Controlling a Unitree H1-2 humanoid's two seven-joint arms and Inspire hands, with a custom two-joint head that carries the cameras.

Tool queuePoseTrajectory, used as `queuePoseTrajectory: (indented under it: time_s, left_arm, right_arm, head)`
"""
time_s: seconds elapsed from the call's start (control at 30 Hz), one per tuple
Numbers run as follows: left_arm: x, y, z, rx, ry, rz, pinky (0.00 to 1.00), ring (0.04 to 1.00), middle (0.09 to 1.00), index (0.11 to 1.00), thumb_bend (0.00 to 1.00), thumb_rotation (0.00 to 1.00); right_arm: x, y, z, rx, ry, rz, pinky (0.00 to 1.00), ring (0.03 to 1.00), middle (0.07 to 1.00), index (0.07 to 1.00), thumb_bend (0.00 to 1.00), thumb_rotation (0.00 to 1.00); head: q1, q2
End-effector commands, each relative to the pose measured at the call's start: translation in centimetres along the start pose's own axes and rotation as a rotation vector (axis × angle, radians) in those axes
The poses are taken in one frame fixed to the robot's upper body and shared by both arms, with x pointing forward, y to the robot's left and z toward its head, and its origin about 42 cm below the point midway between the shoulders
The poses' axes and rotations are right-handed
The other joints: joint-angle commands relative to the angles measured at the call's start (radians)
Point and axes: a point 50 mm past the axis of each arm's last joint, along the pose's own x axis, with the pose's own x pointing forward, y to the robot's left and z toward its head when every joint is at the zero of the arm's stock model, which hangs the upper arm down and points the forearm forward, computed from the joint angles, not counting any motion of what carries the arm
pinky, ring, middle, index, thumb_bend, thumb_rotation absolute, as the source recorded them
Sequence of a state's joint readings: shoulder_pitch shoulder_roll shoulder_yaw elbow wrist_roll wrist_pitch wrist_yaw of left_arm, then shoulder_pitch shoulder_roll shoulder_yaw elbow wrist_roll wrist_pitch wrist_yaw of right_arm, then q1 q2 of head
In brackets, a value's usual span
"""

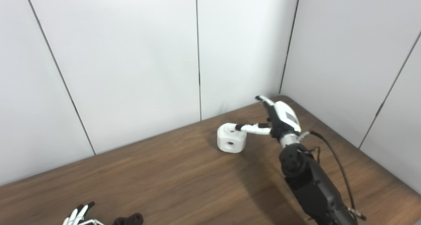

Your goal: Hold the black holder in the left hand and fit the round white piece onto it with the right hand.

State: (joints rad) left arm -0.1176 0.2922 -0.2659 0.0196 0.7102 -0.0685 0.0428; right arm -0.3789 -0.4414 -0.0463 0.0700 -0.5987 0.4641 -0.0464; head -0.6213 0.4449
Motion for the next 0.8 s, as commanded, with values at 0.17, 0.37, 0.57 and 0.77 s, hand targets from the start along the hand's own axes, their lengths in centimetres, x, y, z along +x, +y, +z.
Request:
queuePoseTrajectory:
  time_s: [0.17,0.37,0.57,0.77]
  left_arm:
    - [-0.3,0.8,-1.2,0.016,0.017,-0.007,1.0,1.0,0.962,0.481,0.51,0.04]
    - [-0.4,0.7,-1.3,0.012,0.019,-0.014,1.0,1.0,0.962,0.48,0.51,0.04]
    - [-0.4,0.8,-1.4,0.01,0.019,-0.01,1.0,1.0,0.966,0.48,0.51,0.04]
    - [-0.4,0.7,-1.6,0.005,0.021,-0.011,1.0,1.0,0.965,0.48,0.51,0.04]
  right_arm:
    - [3.7,-1.0,1.8,-0.062,-0.004,0.046,0.71,0.958,0.969,0.884,1.0,0.59]
    - [4.4,0.2,2.2,-0.063,0.005,0.116,0.77,0.986,0.992,0.894,1.0,0.64]
    - [4.4,1.2,2.5,-0.062,0.007,0.147,0.81,0.999,1.0,0.886,1.0,0.61]
    - [4.1,1.2,2.4,-0.069,0.002,0.176,0.83,1.0,1.0,0.866,1.0,0.63]
  head:
    - [0.0,-0.005]
    - [0.0,-0.007]
    - [-0.002,-0.011]
    - [0.001,-0.011]
